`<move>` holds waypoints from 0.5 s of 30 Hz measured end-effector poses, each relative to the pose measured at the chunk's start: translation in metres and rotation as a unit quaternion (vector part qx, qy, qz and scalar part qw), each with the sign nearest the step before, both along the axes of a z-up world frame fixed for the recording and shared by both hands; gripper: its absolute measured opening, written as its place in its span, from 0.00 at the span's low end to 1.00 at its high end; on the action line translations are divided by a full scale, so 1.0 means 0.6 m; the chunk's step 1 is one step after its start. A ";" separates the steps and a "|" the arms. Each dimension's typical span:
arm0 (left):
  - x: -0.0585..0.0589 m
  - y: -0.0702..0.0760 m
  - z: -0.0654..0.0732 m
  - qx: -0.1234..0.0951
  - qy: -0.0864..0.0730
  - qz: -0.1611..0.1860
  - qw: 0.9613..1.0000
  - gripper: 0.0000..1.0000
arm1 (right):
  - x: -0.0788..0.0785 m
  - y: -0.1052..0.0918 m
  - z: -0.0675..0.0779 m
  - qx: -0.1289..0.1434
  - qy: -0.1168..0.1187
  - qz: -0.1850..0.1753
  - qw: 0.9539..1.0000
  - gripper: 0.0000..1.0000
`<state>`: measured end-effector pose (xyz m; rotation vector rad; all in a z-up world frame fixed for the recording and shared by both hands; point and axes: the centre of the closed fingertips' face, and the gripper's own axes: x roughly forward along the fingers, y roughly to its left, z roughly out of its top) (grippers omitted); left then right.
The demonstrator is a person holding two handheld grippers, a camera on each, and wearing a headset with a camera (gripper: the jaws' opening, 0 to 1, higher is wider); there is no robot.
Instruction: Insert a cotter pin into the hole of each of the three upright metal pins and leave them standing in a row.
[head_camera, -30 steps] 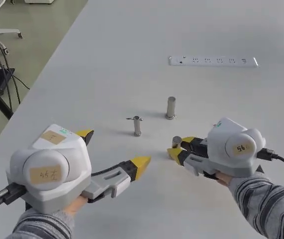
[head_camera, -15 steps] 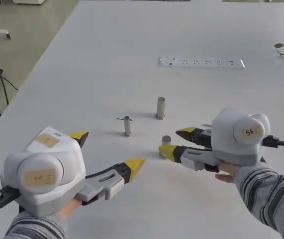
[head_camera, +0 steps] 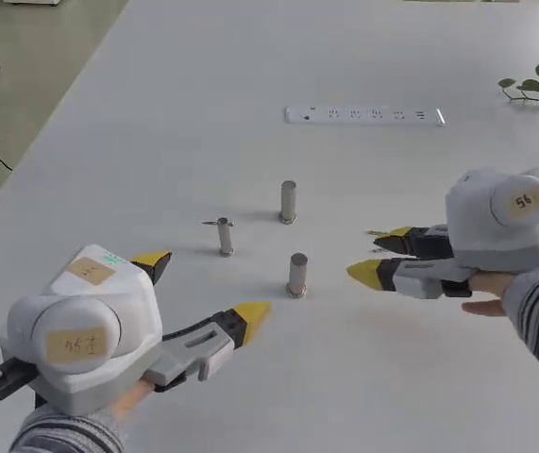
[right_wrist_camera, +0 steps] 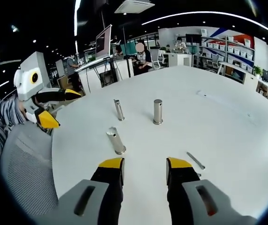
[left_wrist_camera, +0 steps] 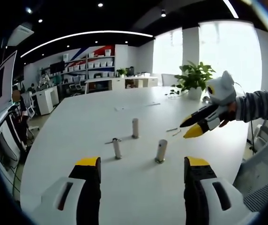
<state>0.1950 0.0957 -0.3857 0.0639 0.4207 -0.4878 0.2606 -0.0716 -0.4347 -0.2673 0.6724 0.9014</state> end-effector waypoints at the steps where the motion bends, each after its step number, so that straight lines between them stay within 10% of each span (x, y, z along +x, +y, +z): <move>1: 0.000 -0.002 0.000 0.003 -0.001 -0.003 1.000 0.70 | 0.002 -0.004 -0.001 -0.005 0.000 0.002 1.000 0.31; 15: -0.005 -0.011 -0.005 0.009 0.003 -0.015 1.000 0.67 | 0.048 -0.067 -0.044 -0.124 0.021 0.038 0.991 0.23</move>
